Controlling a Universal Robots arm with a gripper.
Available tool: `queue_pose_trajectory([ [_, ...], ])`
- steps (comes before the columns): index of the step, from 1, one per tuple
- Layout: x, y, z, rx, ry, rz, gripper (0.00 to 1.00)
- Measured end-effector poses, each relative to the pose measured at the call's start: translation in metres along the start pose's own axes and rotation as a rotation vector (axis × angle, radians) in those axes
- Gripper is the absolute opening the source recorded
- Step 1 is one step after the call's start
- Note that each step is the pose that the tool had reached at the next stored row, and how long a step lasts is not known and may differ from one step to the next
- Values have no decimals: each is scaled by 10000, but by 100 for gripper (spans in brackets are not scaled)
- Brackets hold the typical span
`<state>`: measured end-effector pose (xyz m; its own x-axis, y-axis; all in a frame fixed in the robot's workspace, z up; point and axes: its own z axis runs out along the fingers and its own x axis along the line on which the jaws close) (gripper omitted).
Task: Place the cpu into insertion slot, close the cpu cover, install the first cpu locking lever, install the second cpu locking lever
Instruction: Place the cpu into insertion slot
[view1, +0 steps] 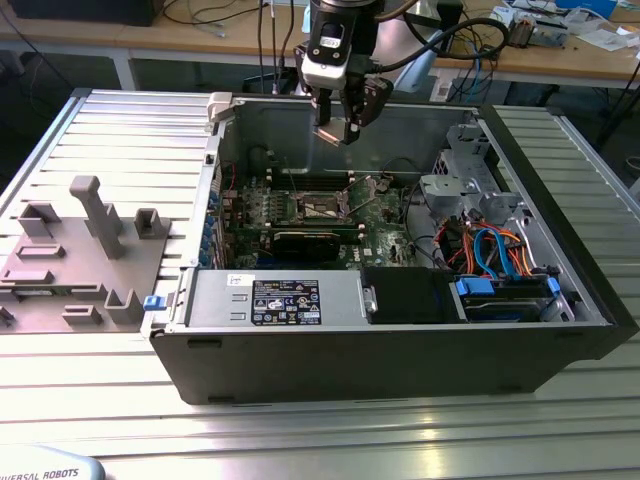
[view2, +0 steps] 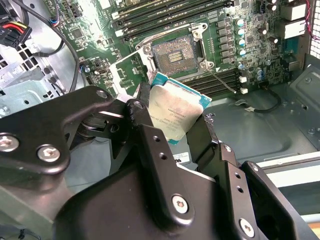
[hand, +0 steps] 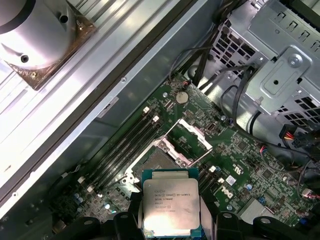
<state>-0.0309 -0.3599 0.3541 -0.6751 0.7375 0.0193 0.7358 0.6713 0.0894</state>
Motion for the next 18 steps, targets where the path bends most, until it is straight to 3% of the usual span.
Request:
queue_pose_trajectory([
  [18,0,0,1,-6,-29,319,54],
])
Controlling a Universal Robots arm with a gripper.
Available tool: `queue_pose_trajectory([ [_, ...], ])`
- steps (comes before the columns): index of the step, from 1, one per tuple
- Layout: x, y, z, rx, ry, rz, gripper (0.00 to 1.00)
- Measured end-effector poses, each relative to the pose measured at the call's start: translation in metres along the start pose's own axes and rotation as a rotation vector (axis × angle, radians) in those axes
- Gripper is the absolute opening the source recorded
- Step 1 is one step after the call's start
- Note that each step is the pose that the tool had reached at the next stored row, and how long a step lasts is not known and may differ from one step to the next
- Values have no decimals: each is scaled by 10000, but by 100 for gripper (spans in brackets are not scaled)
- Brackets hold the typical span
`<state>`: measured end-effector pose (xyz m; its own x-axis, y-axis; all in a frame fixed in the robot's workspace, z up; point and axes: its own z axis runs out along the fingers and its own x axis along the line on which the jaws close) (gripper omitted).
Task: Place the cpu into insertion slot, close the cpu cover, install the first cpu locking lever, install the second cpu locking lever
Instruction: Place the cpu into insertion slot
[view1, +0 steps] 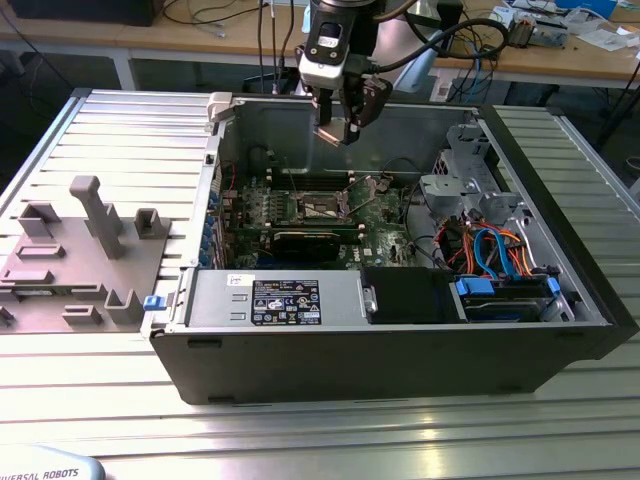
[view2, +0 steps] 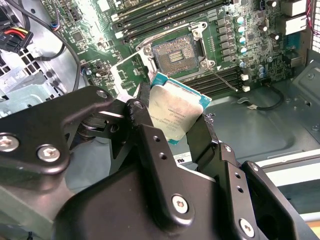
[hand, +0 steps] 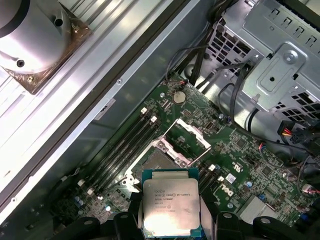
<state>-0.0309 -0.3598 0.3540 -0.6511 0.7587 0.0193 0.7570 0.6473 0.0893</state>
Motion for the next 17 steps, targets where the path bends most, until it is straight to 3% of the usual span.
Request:
queue_pose_trajectory([
  [17,0,0,1,-6,-25,279,54],
])
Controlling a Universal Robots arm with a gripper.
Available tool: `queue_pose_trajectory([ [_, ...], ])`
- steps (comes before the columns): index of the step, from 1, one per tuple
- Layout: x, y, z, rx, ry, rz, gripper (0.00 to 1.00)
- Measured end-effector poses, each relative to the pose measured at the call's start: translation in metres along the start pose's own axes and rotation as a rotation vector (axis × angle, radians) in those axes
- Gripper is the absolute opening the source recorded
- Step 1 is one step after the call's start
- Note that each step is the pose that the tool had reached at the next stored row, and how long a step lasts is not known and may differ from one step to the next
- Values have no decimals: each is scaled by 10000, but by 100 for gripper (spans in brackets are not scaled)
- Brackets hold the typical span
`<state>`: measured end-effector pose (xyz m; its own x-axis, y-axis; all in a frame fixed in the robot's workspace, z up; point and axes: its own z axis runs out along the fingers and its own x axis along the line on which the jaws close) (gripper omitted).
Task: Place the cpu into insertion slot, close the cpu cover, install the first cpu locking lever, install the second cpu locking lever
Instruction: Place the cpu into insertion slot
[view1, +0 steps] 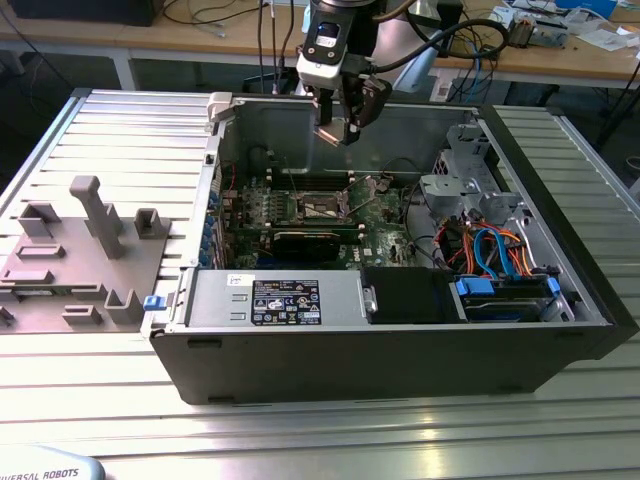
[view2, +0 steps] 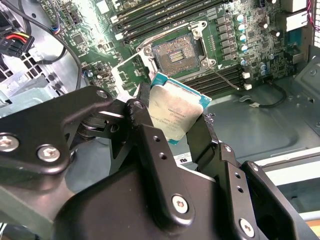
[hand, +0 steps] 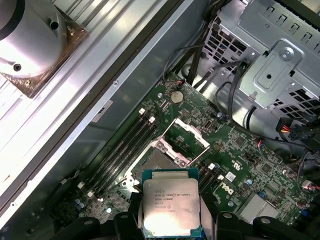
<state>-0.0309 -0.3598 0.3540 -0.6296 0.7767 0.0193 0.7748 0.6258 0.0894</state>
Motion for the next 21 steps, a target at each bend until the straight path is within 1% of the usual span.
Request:
queue_pose_trajectory([
  [21,0,0,0,-6,-26,287,54],
])
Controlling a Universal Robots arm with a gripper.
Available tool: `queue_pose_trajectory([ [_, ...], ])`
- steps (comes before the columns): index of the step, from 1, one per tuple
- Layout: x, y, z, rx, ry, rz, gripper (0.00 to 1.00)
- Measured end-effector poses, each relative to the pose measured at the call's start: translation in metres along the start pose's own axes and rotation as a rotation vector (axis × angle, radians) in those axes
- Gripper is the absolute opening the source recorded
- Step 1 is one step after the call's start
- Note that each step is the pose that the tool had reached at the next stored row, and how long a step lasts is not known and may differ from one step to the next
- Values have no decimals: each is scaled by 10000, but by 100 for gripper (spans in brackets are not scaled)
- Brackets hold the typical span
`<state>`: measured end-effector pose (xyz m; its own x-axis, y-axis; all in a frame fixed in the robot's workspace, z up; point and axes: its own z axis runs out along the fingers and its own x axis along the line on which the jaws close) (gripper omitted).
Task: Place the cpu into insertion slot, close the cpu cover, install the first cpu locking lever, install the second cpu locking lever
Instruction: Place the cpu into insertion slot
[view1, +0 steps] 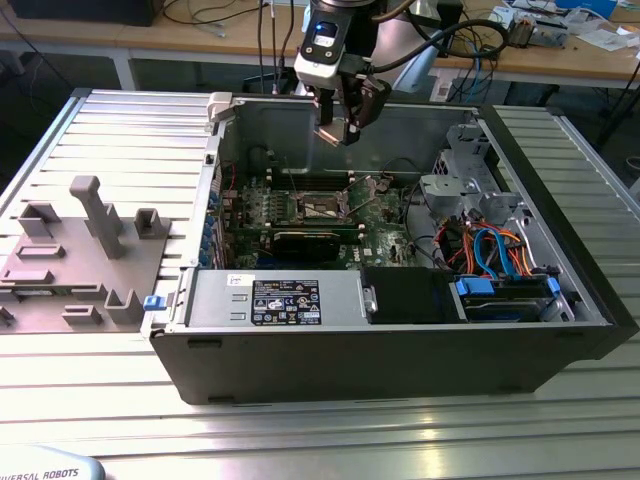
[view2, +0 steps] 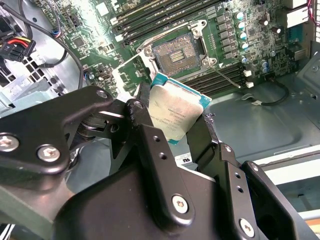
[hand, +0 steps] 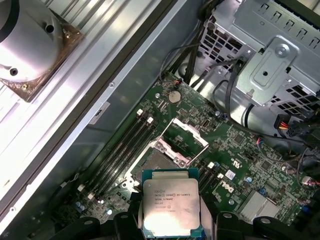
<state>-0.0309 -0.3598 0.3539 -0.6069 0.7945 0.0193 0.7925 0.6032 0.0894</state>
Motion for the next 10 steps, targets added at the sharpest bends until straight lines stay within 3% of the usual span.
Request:
queue_pose_trajectory([
  [10,0,0,0,-3,-13,138,54],
])
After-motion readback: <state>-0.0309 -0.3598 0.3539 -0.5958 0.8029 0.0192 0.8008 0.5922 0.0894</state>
